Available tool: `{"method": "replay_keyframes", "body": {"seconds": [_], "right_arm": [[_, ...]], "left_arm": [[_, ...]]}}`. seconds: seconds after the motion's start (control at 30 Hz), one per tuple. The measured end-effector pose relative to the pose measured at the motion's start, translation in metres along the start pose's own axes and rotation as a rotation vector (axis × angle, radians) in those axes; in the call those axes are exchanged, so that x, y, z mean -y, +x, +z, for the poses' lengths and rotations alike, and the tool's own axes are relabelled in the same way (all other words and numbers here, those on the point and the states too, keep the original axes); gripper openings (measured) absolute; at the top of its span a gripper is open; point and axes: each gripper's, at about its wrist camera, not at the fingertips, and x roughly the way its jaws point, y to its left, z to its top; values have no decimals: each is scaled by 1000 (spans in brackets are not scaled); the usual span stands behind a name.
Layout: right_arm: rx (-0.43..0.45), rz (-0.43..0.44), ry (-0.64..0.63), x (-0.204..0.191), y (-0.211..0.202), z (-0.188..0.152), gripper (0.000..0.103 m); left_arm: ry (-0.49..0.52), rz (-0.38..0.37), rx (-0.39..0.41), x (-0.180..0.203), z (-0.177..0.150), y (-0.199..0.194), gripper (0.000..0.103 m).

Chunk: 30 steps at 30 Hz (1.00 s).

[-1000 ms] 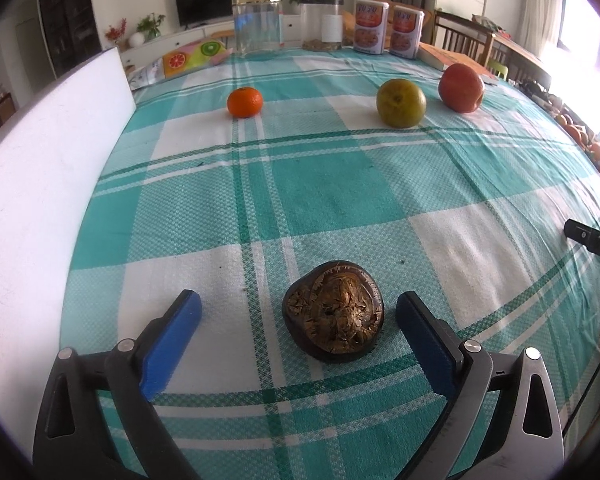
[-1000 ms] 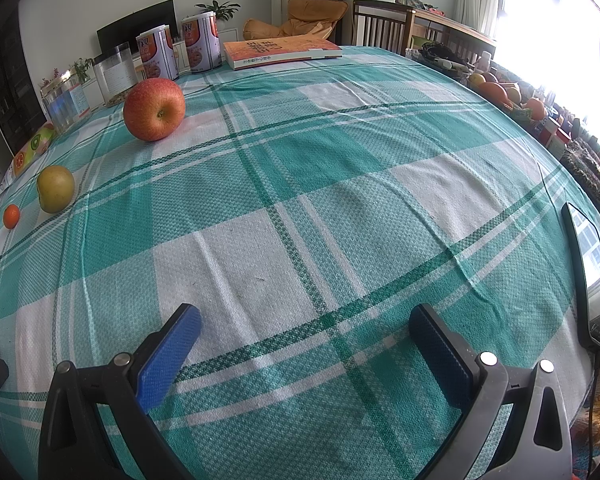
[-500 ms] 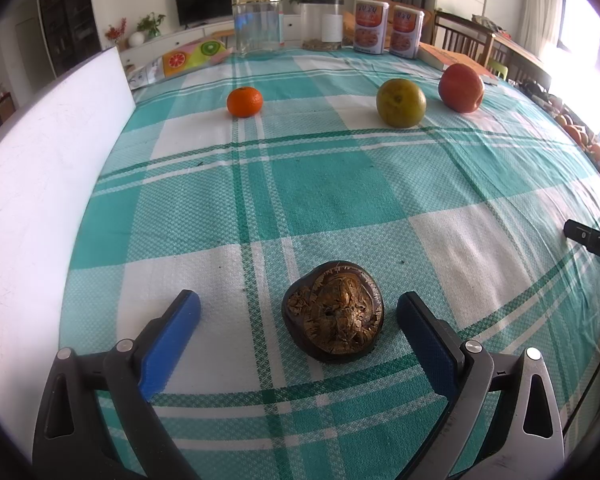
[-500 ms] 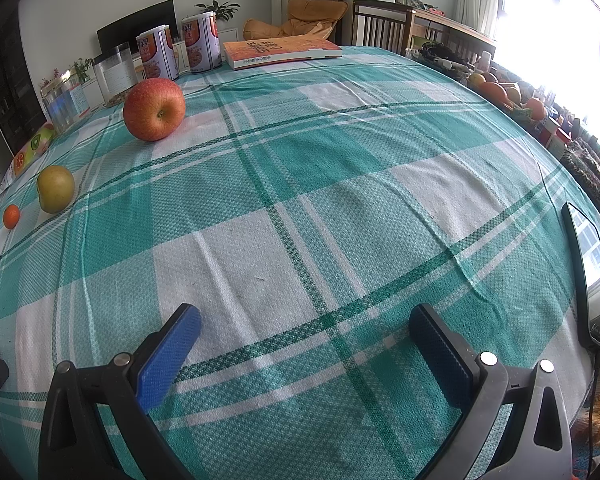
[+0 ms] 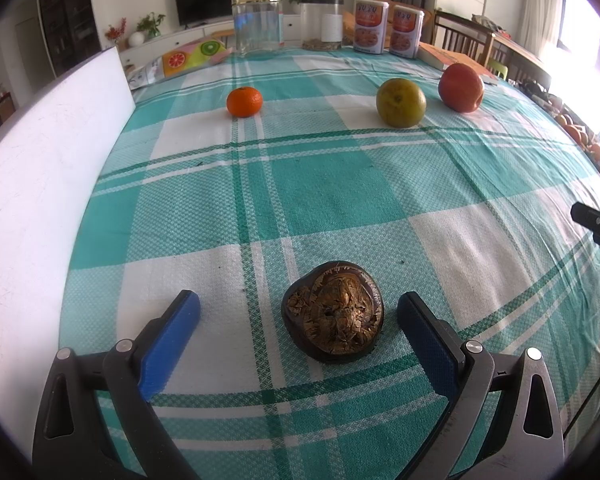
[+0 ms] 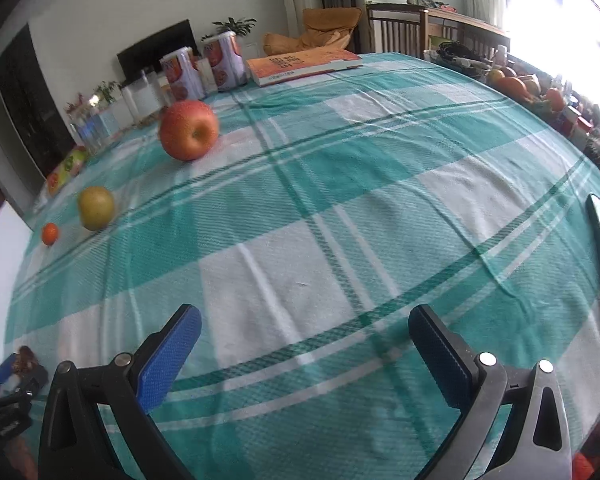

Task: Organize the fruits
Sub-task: 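Hold the dark fruit in the left gripper while the right gripper moves to a yellow-green pear, then grasp the yellow-green pear with the right gripper while the left gripper lifts the dark fruit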

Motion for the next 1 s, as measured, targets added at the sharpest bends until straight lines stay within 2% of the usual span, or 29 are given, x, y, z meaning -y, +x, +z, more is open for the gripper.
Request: {"method": "replay_keyframes", "body": {"seconds": [0.07, 0.2, 0.33, 0.4, 0.43, 0.5, 0.53, 0.7, 0.9, 1.0], "right_arm": [[-16, 99, -68, -30, 8, 12, 103], [-108, 257, -145, -93, 54, 47, 103], [-162, 285, -205, -152, 99, 69, 100], [-184, 270, -223, -172, 117, 74, 90], [-204, 260, -220, -177, 125, 75, 81], [-198, 219, -207, -177, 132, 78, 67], [-192, 223, -195, -174, 131, 80, 50], [-182, 291, -100, -140, 108, 74, 49], [-147, 387, -21, -89, 48, 35, 49], [-128, 420, 8, -65, 20, 9, 49]], "left_arm": [[0, 1, 0, 0, 0, 0, 100], [0, 0, 0, 0, 0, 0, 100], [0, 0, -1, 0, 0, 0, 100], [0, 0, -1, 0, 0, 0, 100], [0, 0, -1, 0, 1, 1, 100], [0, 0, -1, 0, 1, 1, 100], [0, 0, -1, 0, 1, 1, 100], [0, 0, -1, 0, 1, 1, 100], [-2, -10, -1, -1, 1, 1, 100], [-11, -81, -16, -6, -1, -4, 100]]}}
